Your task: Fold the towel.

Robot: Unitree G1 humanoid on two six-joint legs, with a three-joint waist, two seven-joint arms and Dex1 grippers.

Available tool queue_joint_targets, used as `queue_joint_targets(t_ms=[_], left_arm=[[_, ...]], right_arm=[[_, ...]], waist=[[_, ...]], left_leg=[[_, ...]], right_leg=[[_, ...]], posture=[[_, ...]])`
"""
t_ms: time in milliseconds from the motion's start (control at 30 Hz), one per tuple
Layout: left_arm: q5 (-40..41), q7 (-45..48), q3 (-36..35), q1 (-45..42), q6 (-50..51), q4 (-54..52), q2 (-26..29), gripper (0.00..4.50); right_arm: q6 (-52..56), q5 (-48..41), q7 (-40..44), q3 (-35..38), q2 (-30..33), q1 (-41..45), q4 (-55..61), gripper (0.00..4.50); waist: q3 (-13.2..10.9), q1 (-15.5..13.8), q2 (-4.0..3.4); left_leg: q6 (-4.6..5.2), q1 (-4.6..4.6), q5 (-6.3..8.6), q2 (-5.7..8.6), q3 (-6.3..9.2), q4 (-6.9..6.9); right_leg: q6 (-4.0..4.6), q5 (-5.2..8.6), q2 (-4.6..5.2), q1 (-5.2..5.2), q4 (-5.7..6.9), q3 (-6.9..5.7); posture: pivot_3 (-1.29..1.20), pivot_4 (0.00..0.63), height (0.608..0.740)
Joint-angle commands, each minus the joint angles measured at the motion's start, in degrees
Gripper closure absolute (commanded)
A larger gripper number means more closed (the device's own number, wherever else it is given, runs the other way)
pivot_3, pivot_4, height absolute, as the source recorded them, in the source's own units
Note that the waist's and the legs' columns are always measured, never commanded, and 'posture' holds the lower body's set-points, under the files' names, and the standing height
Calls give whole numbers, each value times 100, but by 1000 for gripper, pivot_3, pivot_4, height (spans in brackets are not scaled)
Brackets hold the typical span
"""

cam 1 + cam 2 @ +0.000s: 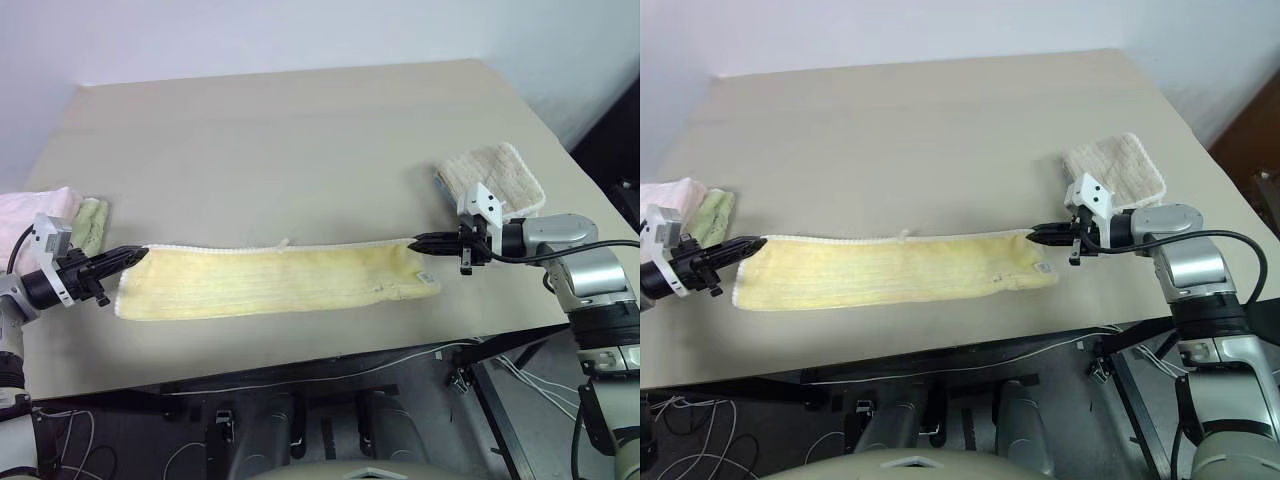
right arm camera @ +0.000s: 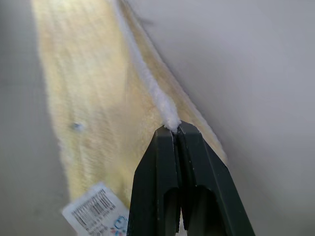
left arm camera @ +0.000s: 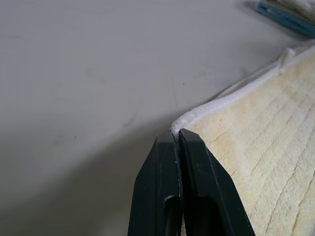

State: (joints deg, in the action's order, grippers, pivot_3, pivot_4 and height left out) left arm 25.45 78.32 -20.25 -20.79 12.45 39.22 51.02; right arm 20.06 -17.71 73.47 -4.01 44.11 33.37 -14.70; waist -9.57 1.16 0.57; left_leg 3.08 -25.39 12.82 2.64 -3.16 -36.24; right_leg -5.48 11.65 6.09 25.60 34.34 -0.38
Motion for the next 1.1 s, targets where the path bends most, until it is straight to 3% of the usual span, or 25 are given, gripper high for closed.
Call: queue_joint_targets(t_ms=[33, 100, 433, 600, 767, 933, 1100], left_arm=[[7, -22, 6, 19, 158, -175, 96, 4008], [-70, -147, 39, 30, 123, -168, 97, 3521], [87, -474, -336, 237, 120, -505, 135, 16], [183, -1214, -793, 188, -678, -824, -207, 16], [940, -1208, -856, 458, 160, -2337, -438, 16], [1610, -1500, -378, 594, 1085, -3966, -833, 16], [1398, -2023, 63, 570, 997, -4510, -1394, 16]], right_arm=[[173, -173, -6, 155, -62, 203, 143, 4026], [219, -167, -48, 155, -85, 216, 170, 3540], [433, -343, -128, 399, 54, -30, 386, 21], [1261, -764, -512, 923, 154, -342, 714, 21], [3499, -1689, -1142, 1671, 359, -613, 1111, 21], [6067, -2875, -1766, 3008, 224, -1080, 1203, 21], [7228, -3503, -2505, 3689, -198, -1514, 1543, 21]], waist=[[0, 2, 0], [0, -5, 0], [0, -16, 0], [0, -46, 0], [1, -41, 1], [3, -56, 1], [10, -25, -10]], left_leg=[[0, 0, 0, 0, 0, 0], [-1, 1, -1, 0, 1, 1], [-1, 1, -1, 0, 3, 0], [-1, 1, -1, 0, 4, -1], [0, 1, 0, 0, 4, -1], [0, 6, 0, 0, 10, -1], [1, 15, -1, 0, 9, -4]], right_leg=[[-2, -1, 0, 0, 0, 0], [-2, -1, -1, 0, 1, 0], [-2, -1, 0, -2, 0, -1], [-2, -1, 1, -5, -1, -1], [1, 0, 3, -10, -2, -2], [3, 1, 3, -19, -5, -4], [2, 0, 0, -26, -1, -1]], posture=[[0, 150, 740], [0, 150, 740], [0, 150, 740], [0, 150, 740], [0, 150, 740], [0, 150, 740], [0, 150, 740]])
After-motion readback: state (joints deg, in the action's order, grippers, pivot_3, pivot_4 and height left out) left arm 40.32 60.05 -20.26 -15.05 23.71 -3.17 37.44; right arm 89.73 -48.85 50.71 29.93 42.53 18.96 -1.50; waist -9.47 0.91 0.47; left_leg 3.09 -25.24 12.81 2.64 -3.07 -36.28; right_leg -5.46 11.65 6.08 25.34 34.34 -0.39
